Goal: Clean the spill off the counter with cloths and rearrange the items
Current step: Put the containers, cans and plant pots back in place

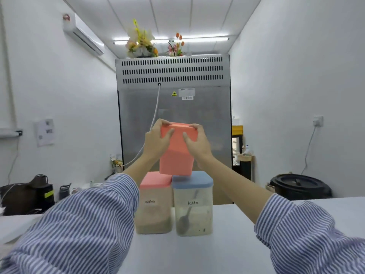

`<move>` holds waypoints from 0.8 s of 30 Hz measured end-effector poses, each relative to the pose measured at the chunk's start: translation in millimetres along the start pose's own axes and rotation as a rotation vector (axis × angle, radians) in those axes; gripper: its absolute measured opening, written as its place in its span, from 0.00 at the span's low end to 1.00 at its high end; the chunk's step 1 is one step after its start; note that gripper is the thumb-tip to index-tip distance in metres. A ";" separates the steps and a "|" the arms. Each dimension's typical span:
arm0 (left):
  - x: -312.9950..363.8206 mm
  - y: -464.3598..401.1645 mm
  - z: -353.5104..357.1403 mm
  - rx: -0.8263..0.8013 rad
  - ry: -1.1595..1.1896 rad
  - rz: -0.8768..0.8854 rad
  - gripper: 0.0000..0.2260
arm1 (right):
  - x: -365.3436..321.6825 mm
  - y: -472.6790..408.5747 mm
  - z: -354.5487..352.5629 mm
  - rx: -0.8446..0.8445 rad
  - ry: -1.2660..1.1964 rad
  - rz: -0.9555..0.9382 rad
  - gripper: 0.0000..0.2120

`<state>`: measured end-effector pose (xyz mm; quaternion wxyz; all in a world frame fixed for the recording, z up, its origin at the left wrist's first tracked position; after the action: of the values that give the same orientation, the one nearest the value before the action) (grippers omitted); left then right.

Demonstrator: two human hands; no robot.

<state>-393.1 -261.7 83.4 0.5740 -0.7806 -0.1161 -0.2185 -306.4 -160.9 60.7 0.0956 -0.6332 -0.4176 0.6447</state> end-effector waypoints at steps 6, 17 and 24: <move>-49.2 7.1 -11.8 -0.022 0.076 -0.143 0.08 | 5.7 8.0 40.8 -0.081 0.039 -0.031 0.22; -9.6 53.3 52.9 -0.074 -0.345 0.368 0.16 | -8.3 26.2 -37.0 0.133 0.103 0.117 0.23; 116.6 122.3 156.6 -0.359 -0.046 0.506 0.22 | 2.2 87.3 -190.4 0.412 0.235 0.216 0.16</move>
<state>-205.4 -160.0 -3.1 0.4605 -0.8783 0.1093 -0.0682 -100.7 -135.3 30.2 0.2011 -0.7119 -0.1934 0.6444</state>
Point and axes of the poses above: each hand's wrist, its own y-axis away from the middle knuckle, its own z-axis out of the palm, x = y × z, the point moved 2 cm from there along -y, towards the middle knuckle, and after that the axes turned 3 degrees about y, right-handed, at the moved point
